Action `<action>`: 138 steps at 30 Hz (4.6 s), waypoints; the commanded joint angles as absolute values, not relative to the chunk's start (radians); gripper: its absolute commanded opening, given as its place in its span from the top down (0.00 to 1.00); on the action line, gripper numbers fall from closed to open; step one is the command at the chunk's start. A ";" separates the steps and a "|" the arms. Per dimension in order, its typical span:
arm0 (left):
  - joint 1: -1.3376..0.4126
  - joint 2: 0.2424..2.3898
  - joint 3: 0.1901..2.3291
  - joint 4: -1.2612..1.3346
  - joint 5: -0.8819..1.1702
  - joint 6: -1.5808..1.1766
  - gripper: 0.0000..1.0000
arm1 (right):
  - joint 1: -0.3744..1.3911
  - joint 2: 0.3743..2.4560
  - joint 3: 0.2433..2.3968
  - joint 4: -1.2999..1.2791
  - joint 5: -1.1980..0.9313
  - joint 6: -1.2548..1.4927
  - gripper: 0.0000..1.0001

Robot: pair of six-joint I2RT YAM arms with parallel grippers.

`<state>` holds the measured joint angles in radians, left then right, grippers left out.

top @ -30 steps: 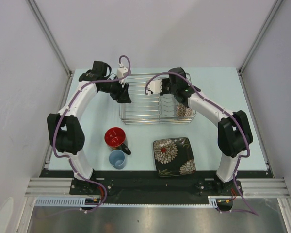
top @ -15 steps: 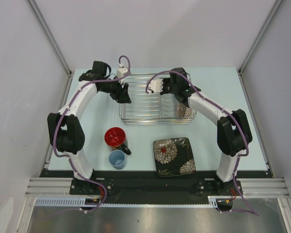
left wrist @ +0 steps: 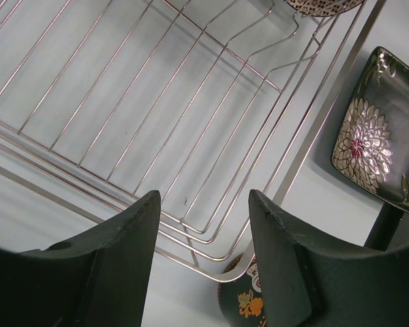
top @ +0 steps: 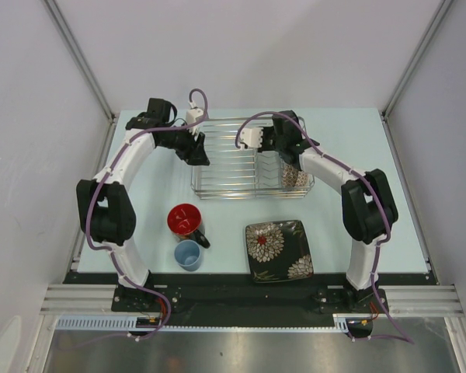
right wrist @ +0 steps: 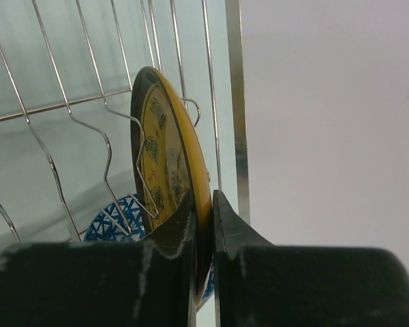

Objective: Load the mixed dishes into the dish rack

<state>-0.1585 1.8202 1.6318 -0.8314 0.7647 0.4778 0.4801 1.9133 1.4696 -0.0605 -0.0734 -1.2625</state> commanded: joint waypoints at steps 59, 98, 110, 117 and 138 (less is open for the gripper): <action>-0.156 1.752 1.643 -0.844 0.801 0.512 0.33 | 0.494 1.732 1.453 -0.076 0.213 -0.707 0.00; -0.709 1.703 1.384 -0.884 0.364 0.729 0.35 | 0.345 0.851 0.445 -0.637 -0.282 0.773 0.21; -0.830 1.746 1.270 -0.750 0.307 0.713 0.36 | 0.327 0.845 0.331 -0.499 -0.330 0.782 0.37; -0.861 1.776 1.212 -0.677 0.259 0.730 0.35 | 0.322 0.939 0.314 -0.420 -0.357 0.761 0.39; -0.931 1.882 1.236 -0.621 0.305 0.721 0.35 | 0.313 1.021 0.304 -0.328 -0.371 0.730 0.40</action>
